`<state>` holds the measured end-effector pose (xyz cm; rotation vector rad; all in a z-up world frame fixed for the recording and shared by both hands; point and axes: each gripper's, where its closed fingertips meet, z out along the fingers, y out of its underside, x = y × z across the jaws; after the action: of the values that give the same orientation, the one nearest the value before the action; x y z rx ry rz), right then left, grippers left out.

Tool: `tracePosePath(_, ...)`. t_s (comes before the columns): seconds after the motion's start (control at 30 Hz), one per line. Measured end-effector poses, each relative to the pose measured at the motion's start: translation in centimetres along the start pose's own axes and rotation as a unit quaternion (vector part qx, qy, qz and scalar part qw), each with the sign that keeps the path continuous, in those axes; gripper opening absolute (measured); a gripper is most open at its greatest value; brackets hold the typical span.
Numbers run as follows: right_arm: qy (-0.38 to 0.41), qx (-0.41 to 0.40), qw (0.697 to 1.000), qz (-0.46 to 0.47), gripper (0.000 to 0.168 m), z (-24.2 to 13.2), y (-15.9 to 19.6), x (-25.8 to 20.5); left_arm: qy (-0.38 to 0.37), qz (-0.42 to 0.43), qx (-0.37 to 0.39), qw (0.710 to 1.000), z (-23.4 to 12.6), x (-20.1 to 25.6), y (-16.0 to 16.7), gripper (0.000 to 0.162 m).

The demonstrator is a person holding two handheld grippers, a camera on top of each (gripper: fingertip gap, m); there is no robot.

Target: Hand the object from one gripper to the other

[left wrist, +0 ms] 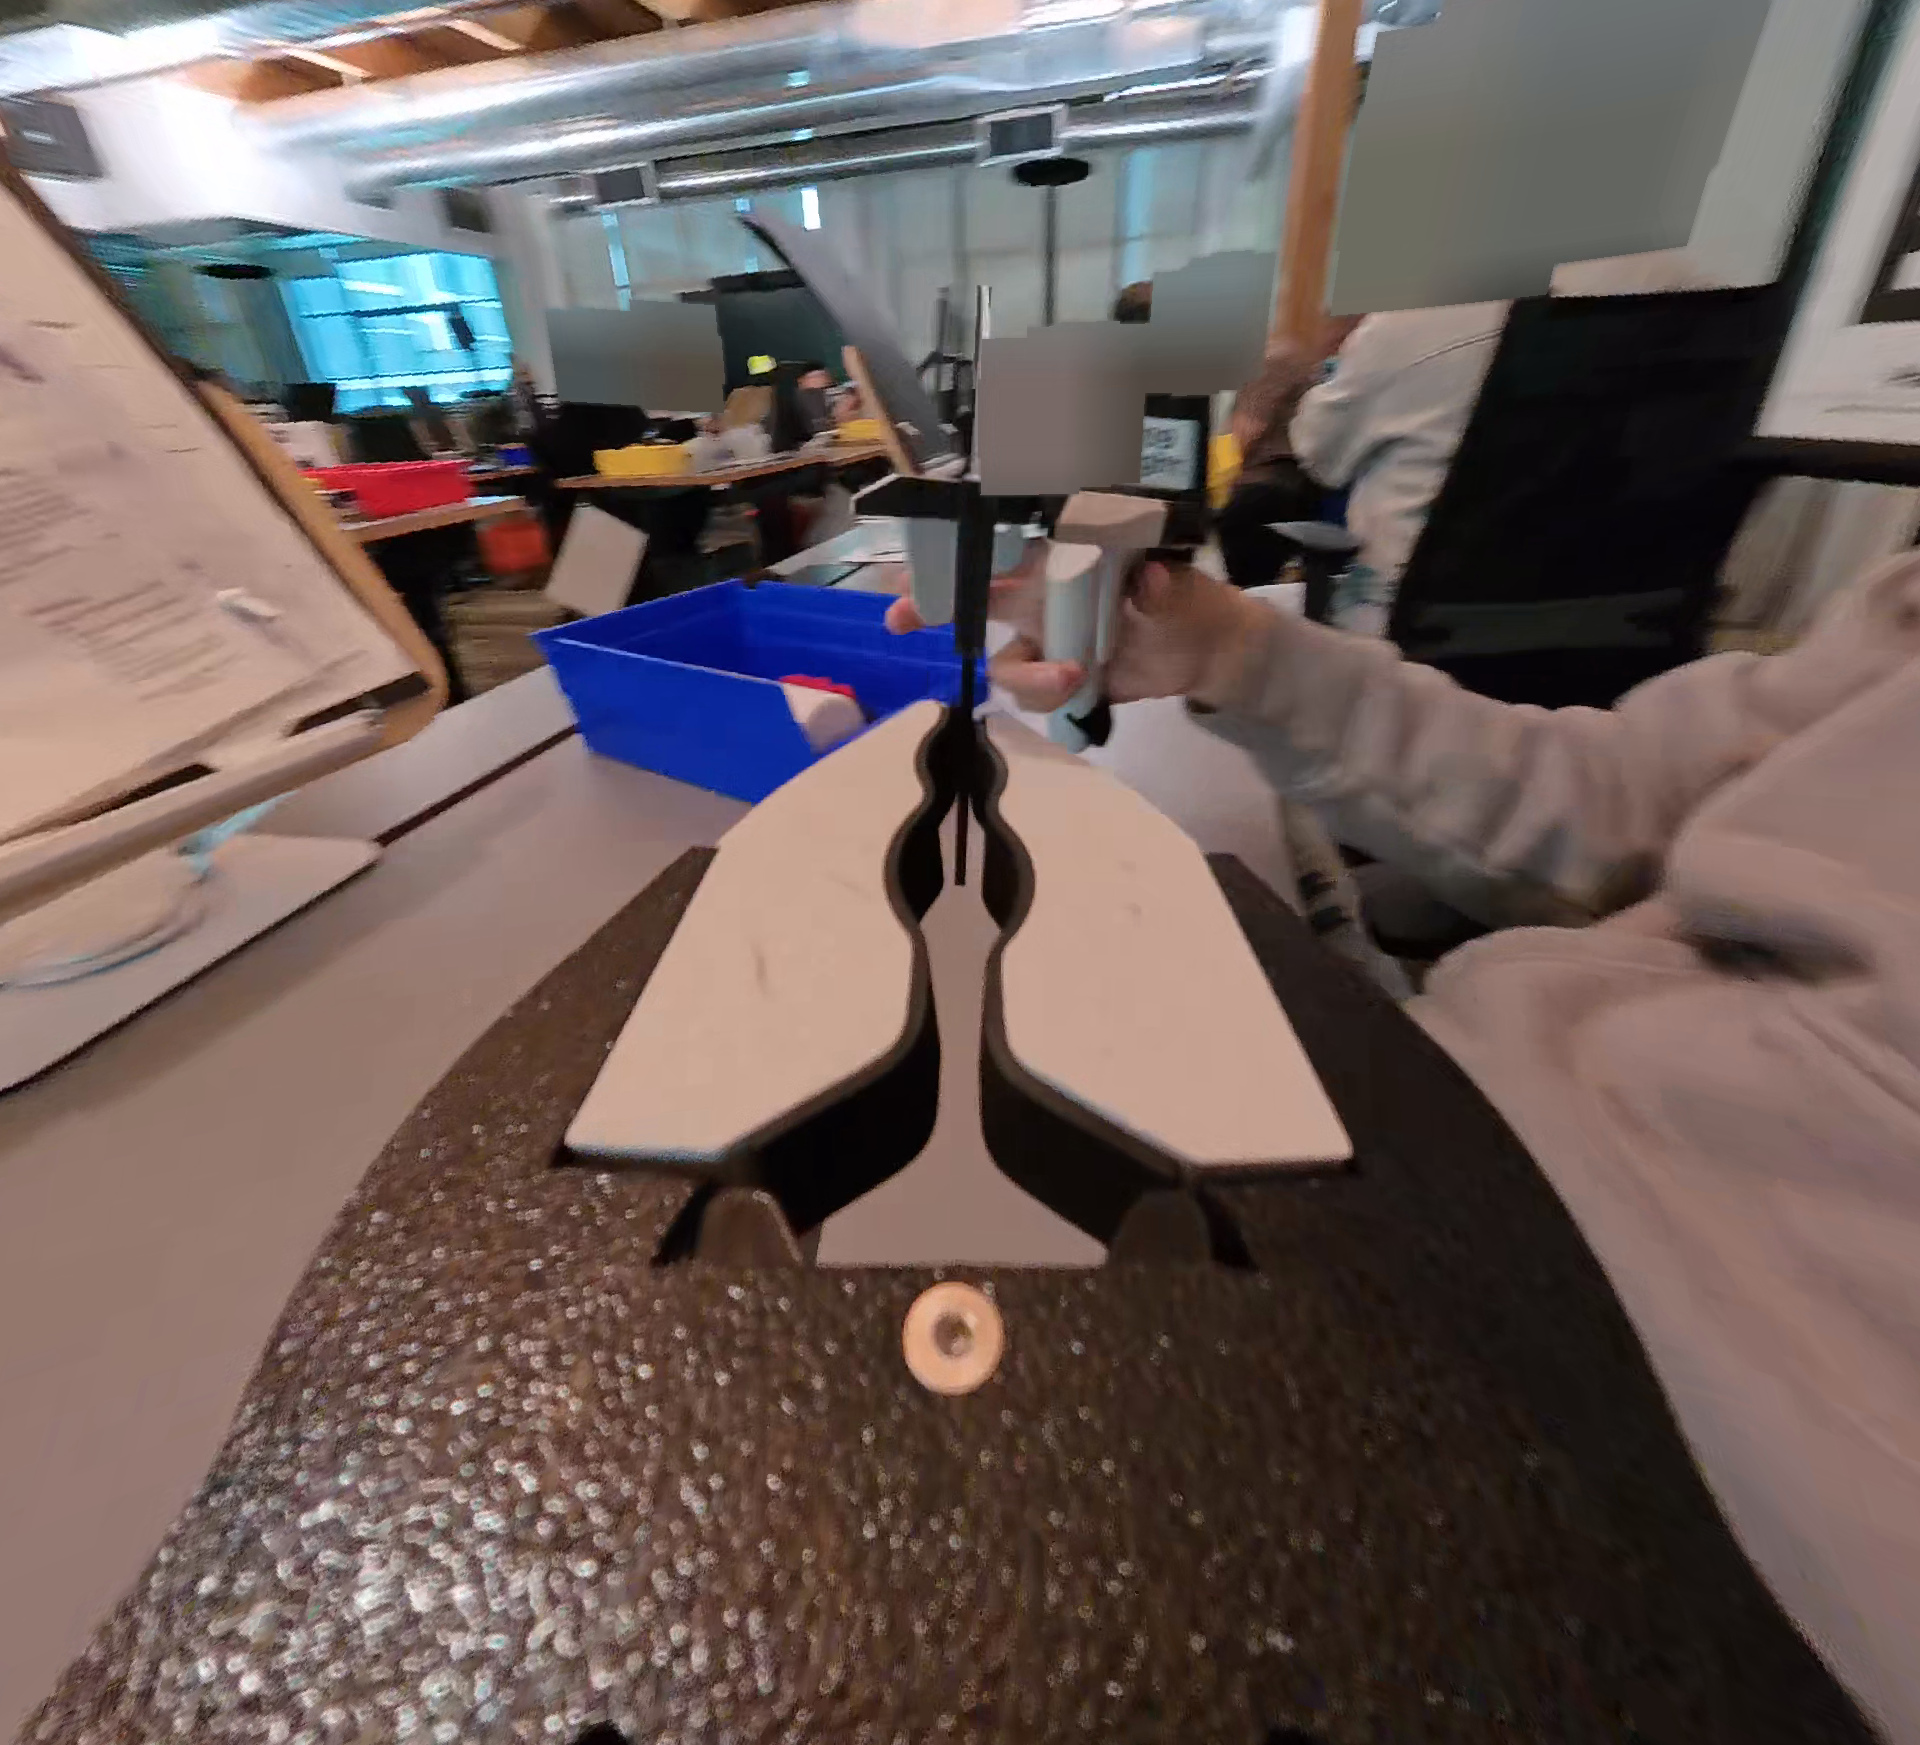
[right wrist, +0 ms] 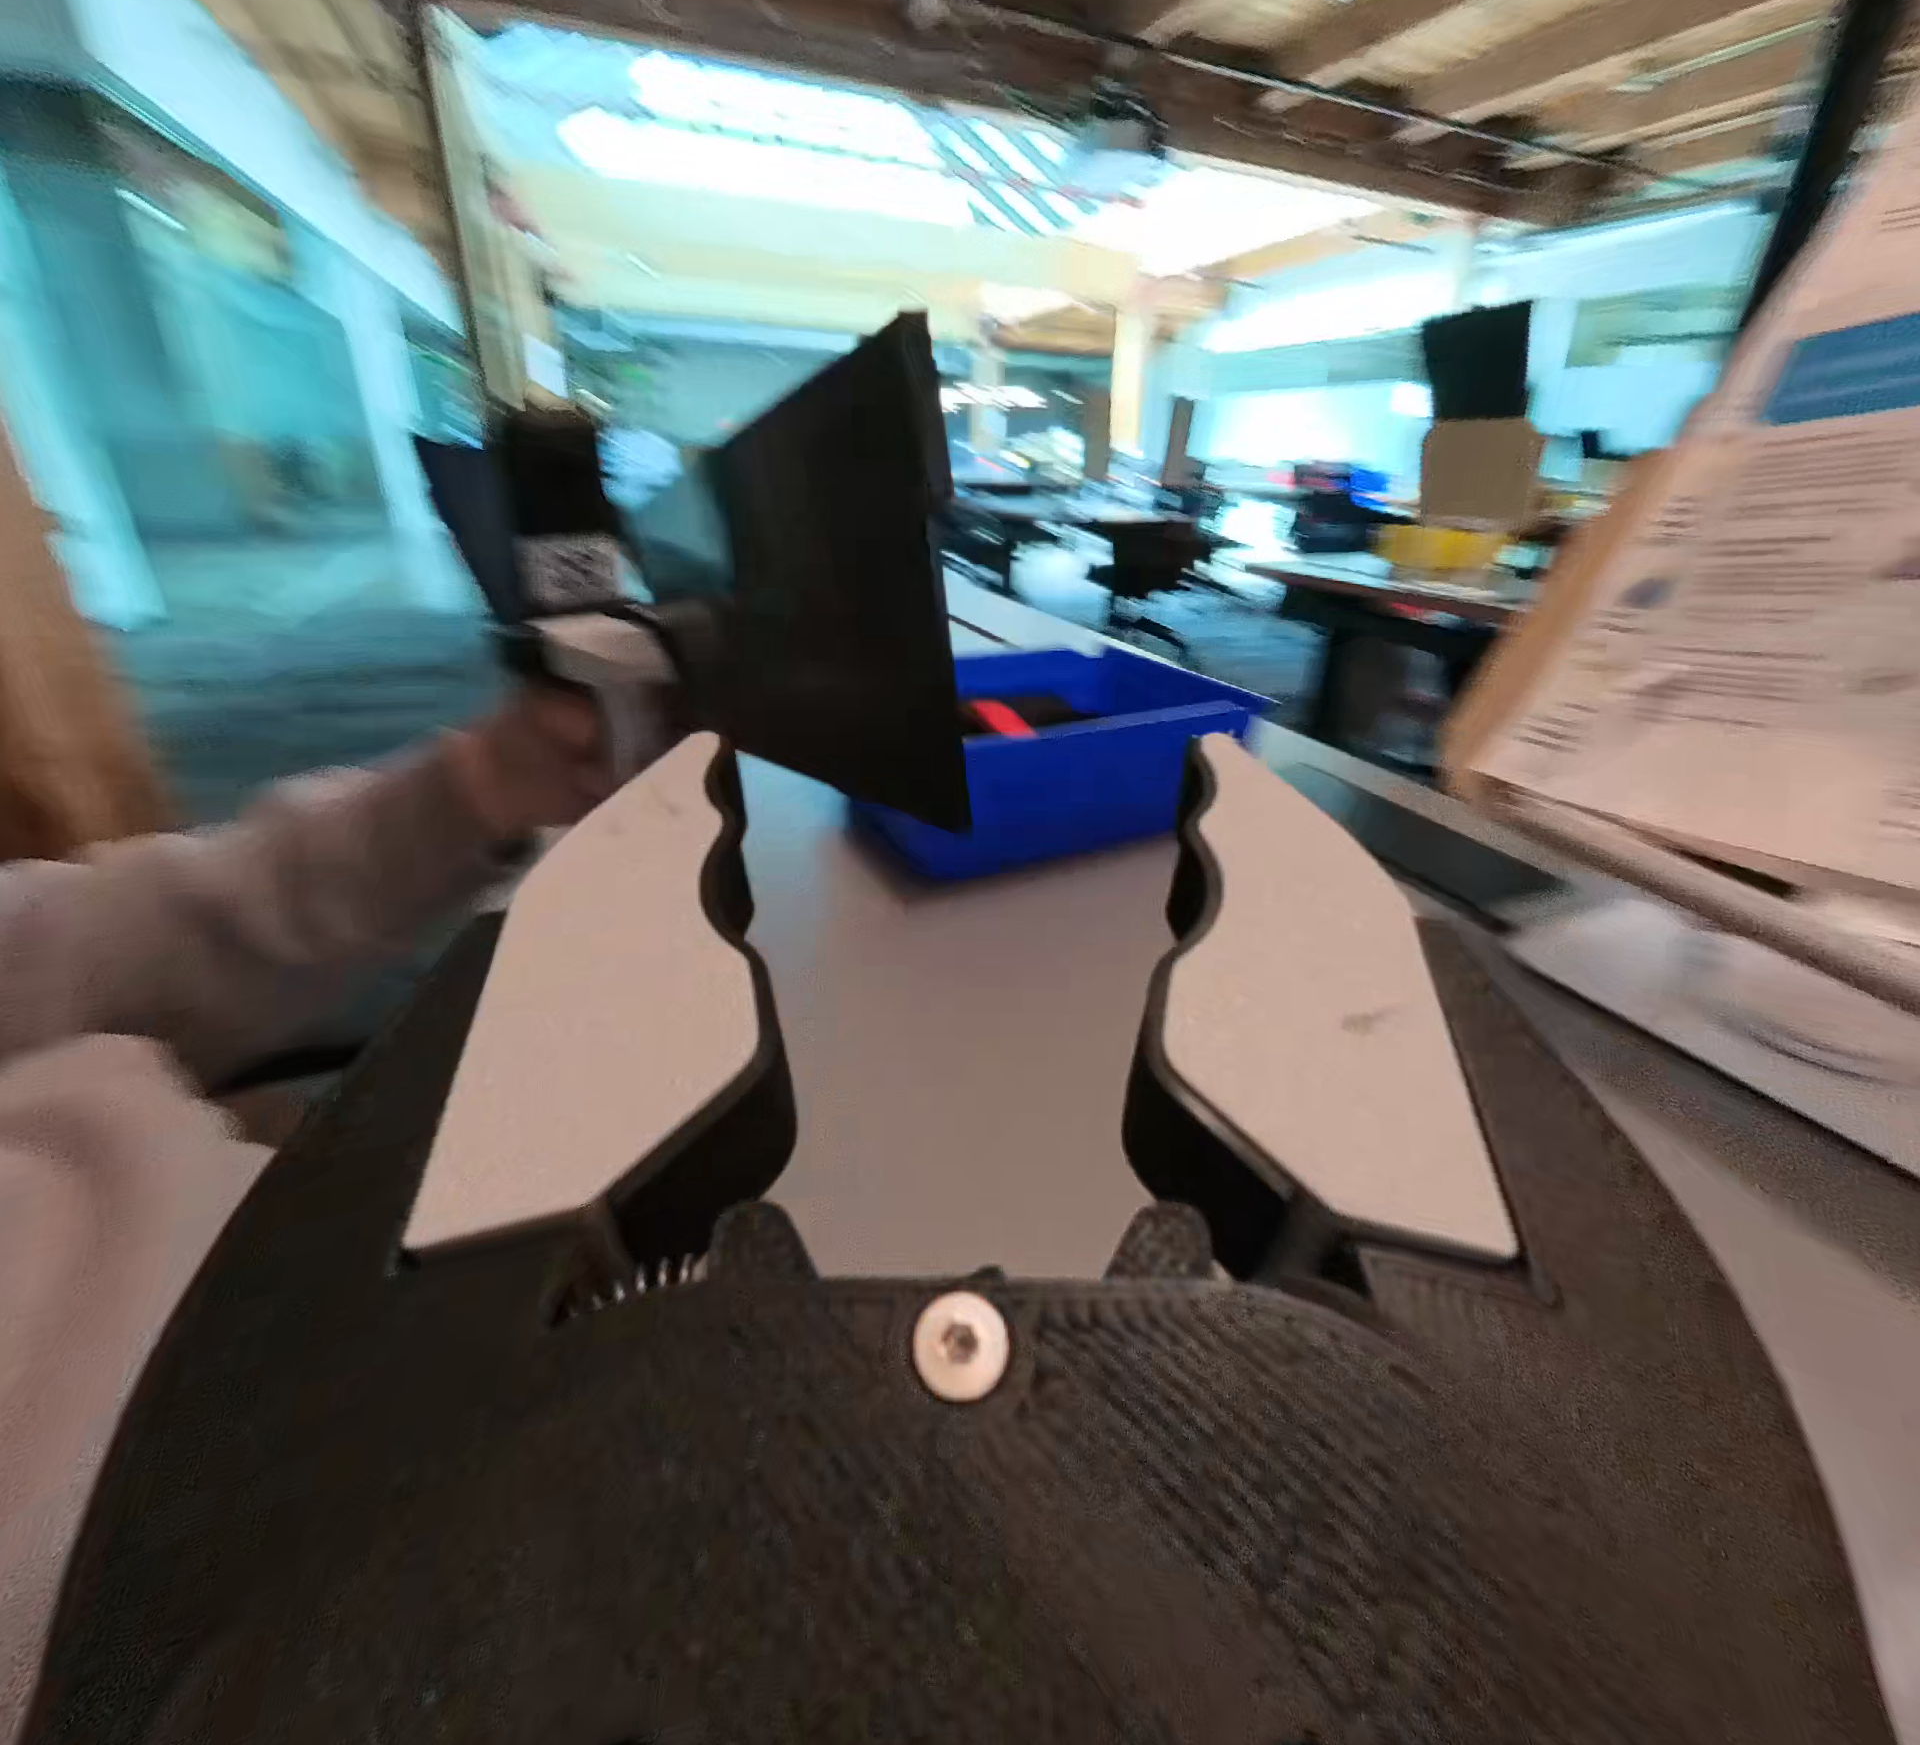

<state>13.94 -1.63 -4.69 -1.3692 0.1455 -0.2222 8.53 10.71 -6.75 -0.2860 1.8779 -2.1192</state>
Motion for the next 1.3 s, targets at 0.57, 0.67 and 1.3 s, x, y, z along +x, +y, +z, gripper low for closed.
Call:
tracePosePath(0.57, -0.106, -0.192, 0.976, -0.015, 0.002, -1.7, 2.5, -4.3, 0.02, 0.072, -0.191, 0.979, 0.1, 0.7, 6.6, 0.032)
tracePosePath(0.67, -0.085, -0.262, 0.959, -0.074, 0.002, -2.3, 3.3, -4.8, 0.0, 0.134, -0.256, 0.957, 0.8, 1.4, 7.3, 0.036)
tracePosePath(1.3, -0.048, -0.126, 0.991, -0.006, 0.051, 3.2, 1.6, -6.2, 0.005, -0.076, -0.003, 0.997, 4.8, 1.1, 2.5, 0.002)
